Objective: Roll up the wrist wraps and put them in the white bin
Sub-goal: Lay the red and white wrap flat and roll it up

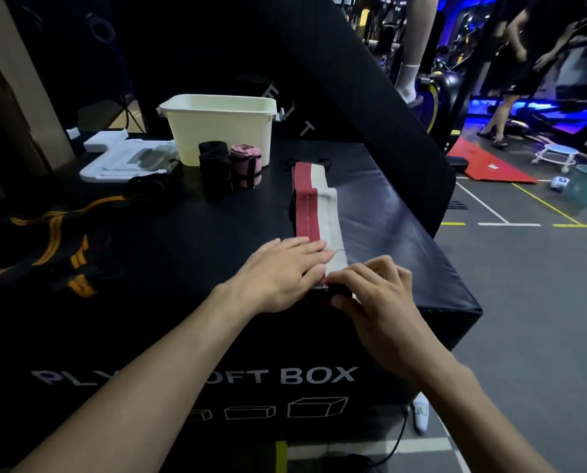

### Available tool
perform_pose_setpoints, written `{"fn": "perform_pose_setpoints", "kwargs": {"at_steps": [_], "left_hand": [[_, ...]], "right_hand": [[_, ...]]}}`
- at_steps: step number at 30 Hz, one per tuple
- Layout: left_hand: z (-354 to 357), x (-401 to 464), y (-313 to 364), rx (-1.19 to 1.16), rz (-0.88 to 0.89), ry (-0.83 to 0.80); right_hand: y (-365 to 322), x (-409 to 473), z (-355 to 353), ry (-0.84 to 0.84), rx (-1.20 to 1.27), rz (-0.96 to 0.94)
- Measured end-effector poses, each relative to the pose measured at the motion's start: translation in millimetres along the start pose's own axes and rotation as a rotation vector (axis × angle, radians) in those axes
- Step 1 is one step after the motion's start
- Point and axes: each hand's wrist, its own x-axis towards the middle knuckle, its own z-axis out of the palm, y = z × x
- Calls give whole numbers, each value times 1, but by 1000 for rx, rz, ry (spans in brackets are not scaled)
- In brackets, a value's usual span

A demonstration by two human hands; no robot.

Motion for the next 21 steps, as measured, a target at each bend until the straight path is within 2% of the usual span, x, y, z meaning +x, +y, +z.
{"fn": "perform_pose_setpoints", "kwargs": {"at_steps": [4, 7, 13, 21], "left_hand": [[-16, 29, 11, 182, -50, -70], [-17, 48, 13, 257, -72, -62], [-13, 59, -14, 45, -79, 27], [-14, 72, -15, 104, 117, 22]], "right_hand": [[1, 3, 2, -31, 32, 40], [1, 2, 1, -62, 63, 53], [0, 5, 3, -90, 74, 82], [7, 14, -2, -258, 128, 76]]}}
